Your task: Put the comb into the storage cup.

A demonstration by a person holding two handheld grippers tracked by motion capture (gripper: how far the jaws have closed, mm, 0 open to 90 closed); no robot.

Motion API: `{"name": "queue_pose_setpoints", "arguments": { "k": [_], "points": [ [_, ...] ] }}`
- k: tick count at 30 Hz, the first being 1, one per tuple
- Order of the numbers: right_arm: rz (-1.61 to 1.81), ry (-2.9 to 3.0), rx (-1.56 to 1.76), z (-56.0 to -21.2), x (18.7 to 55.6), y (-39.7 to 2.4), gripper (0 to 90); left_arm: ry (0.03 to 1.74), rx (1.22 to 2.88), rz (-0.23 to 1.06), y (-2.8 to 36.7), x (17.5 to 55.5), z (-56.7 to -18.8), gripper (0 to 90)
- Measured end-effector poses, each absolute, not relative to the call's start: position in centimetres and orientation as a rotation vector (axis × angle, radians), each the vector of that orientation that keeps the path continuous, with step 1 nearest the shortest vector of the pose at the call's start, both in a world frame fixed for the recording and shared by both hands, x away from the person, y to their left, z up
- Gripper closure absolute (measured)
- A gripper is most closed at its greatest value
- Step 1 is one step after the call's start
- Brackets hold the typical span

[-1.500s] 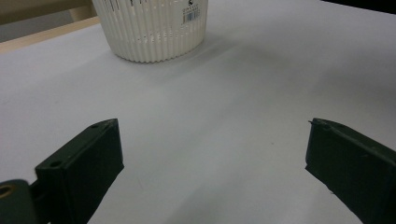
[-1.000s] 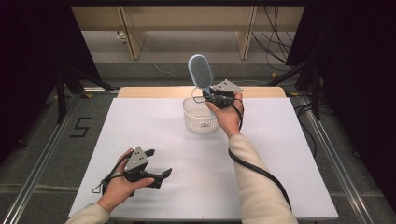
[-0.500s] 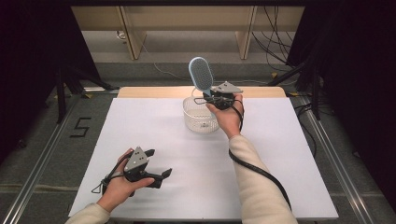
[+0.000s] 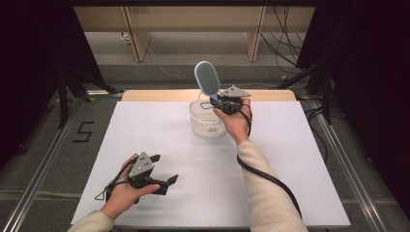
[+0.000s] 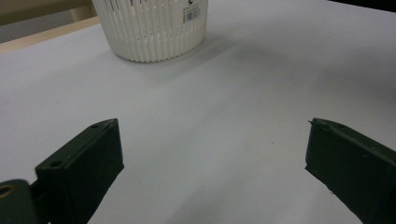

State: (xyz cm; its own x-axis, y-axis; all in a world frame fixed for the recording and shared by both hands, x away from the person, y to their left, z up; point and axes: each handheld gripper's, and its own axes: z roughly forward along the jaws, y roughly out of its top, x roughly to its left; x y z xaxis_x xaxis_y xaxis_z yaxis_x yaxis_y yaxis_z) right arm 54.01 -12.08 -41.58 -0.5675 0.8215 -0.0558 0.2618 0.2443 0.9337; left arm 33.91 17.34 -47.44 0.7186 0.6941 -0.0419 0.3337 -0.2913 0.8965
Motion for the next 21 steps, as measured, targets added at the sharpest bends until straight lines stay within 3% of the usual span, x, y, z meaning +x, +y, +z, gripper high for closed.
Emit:
{"name": "queue_pose_setpoints", "arguments": {
  "k": [21],
  "points": [
    [1.294, 2.007, 0.986, -42.09, 54.11, -11.83, 70.0, 0.797, 1.896, 0.436, 17.31, 33.92, -47.47, 3.3]
  ]
}}
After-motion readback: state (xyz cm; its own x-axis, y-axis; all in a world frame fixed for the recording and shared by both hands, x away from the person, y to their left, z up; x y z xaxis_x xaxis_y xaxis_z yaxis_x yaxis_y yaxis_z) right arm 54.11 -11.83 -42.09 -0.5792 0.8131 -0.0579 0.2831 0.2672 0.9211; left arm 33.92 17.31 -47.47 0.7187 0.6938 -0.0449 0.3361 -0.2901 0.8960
